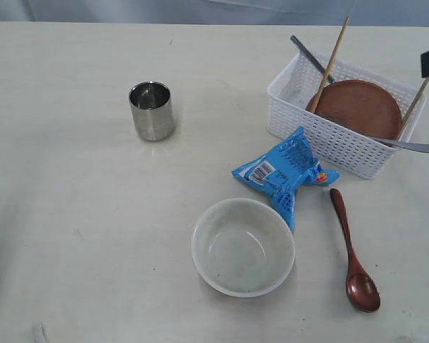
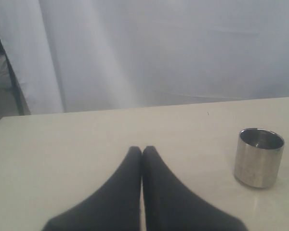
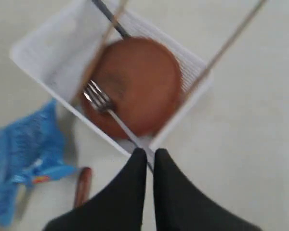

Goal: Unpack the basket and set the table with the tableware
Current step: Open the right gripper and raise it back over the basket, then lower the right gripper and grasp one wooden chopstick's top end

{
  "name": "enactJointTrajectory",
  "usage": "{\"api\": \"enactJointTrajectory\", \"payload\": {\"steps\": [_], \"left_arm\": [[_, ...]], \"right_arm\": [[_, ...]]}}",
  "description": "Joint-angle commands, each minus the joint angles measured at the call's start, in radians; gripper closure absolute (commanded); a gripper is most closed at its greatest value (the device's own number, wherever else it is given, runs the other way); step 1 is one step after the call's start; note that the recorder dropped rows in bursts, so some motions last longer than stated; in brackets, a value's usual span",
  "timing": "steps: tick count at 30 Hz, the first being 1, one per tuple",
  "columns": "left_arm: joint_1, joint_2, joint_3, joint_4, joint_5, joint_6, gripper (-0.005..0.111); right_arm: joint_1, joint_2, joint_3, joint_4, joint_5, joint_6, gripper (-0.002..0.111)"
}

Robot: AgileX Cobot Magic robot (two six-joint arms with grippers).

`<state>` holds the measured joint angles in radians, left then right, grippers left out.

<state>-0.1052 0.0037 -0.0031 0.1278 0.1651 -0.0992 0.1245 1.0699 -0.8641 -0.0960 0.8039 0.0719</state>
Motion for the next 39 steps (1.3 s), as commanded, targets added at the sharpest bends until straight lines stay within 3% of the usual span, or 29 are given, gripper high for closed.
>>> {"api": "enactJointTrajectory", "payload": {"steps": [1, 5, 10, 12, 20, 28, 39], "left_arm": [[0.003, -0.004, 0.003, -0.001, 0.0, -0.007, 0.107], [0.003, -0.004, 0.003, -0.001, 0.0, -0.007, 0.107], [0.003, -0.004, 0.003, -0.001, 0.0, -0.007, 0.107], [0.003, -0.004, 0.003, -0.001, 0.0, -0.007, 0.107], [0.003, -0.004, 0.003, -0.001, 0.0, -0.007, 0.107], [0.003, -0.004, 0.003, -0.001, 0.0, -0.007, 0.107], [0.003, -0.004, 0.003, -0.001, 0.0, -0.007, 0.107]], "right_arm": [[-0.133, 0.134, -0.034, 0.026, 0.107, -0.046, 0.101], [-0.258, 0.174, 0.004, 0.159, 0.081, -0.047, 0.097], [-0.374, 0.176, 0.081, 0.407, 0.005, -0.121, 0.068], [-0.39, 0.179, 0.103, 0.45, -0.01, -0.126, 0.064], [-0.391, 0.181, 0.203, 0.501, -0.162, 0.007, 0.063], [-0.391, 0.253, 0.204, 0.617, -0.18, 0.007, 0.064], [-0.391, 0.298, 0.204, 0.626, -0.227, 0.006, 0.07]]}}
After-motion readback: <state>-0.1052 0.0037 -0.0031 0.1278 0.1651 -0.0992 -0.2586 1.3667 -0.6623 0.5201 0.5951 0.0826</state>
